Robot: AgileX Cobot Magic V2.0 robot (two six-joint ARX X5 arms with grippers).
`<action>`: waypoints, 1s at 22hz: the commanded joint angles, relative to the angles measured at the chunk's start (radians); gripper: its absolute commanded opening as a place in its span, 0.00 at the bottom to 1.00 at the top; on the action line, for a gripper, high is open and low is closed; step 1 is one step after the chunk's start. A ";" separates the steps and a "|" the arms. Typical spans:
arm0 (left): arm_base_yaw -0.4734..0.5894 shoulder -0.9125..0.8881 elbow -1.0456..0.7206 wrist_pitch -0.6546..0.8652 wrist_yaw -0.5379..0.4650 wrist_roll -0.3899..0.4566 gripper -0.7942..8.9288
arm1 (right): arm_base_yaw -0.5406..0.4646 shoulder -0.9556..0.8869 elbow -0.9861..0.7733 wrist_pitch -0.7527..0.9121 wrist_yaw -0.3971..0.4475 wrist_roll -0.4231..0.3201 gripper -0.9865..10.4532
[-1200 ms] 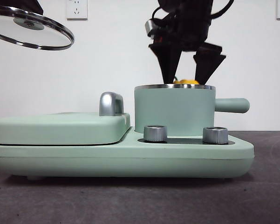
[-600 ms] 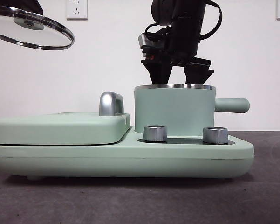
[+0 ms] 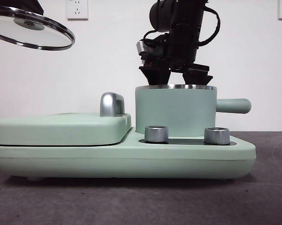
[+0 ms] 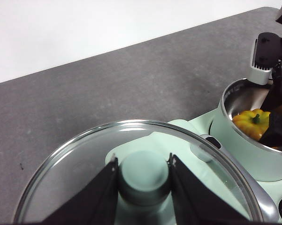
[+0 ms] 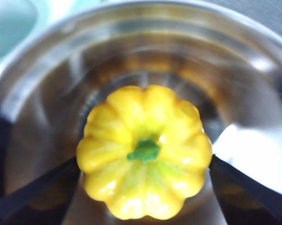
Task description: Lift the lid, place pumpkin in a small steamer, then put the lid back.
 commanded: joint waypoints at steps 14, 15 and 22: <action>-0.001 -0.003 0.017 0.012 0.008 0.005 0.09 | 0.016 -0.196 0.013 0.063 -0.077 0.014 0.42; -0.001 -0.003 0.017 0.011 0.008 0.005 0.09 | 0.016 -0.218 -0.006 0.074 -0.076 0.014 0.42; -0.001 -0.003 0.017 0.008 0.008 0.005 0.09 | 0.016 -0.461 -0.351 0.321 -0.076 0.124 0.42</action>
